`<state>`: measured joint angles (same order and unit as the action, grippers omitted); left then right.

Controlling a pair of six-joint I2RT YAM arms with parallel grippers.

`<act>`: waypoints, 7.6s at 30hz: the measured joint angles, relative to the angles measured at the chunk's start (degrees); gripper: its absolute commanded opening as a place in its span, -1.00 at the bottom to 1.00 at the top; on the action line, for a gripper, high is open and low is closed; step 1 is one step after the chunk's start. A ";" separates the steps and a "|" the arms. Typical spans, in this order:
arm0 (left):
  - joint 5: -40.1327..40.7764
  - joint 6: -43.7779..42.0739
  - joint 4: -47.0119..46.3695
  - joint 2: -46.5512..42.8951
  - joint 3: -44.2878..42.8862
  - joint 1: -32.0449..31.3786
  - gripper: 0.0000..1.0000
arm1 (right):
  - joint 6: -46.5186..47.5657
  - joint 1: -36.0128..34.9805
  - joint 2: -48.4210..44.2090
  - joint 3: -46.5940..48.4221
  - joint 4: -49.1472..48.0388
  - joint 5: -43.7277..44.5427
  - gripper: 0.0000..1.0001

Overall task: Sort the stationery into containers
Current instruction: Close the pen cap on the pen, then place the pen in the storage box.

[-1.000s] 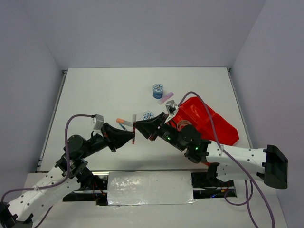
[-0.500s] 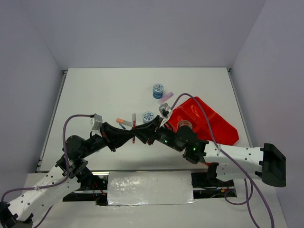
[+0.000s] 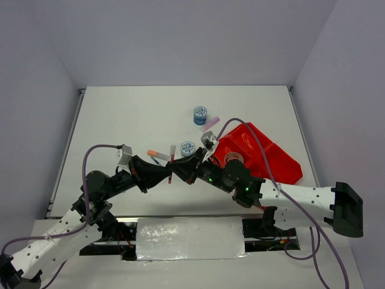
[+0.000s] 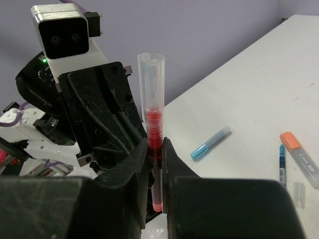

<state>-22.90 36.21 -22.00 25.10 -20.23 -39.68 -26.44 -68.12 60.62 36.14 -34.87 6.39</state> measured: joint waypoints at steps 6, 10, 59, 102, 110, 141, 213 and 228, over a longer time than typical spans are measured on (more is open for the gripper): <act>0.00 0.02 -0.04 0.31 0.00 0.00 -0.74 | 0.70 0.00 0.00 0.09 0.37 -0.04 -1.00; -0.24 -0.22 -0.22 0.35 0.00 0.00 -0.16 | 0.81 -0.02 0.00 0.37 0.90 -0.42 -1.00; 2.36 -3.08 13.81 7.78 -17.59 0.00 -0.30 | 7.52 -2.95 -1.70 6.73 21.24 -1.25 -1.00; 9.18 -0.98 -14.91 7.19 -4.68 -0.98 -1.00 | 22.10 -3.13 4.46 26.73 42.64 2.49 -1.00; 14.97 -0.57 -21.49 10.82 -2.56 -5.44 -1.00 | 23.71 -2.64 4.48 28.33 45.97 3.26 -1.00; 29.66 0.96 21.62 1.11 -15.80 -10.97 0.57 | 17.64 -2.21 -0.26 18.58 37.33 -4.90 -1.00; 55.17 4.92 45.46 1.03 -32.41 -10.75 0.99 | 16.76 6.43 -14.14 0.98 38.27 18.01 -1.00; 56.04 5.75 60.83 -3.06 -28.13 -10.75 0.99 | 17.14 23.96 -27.30 1.33 56.96 36.57 -1.00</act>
<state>33.15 41.95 38.83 22.04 -48.36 -50.43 -9.30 -44.16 33.32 37.47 22.09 42.96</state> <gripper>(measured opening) 0.993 0.176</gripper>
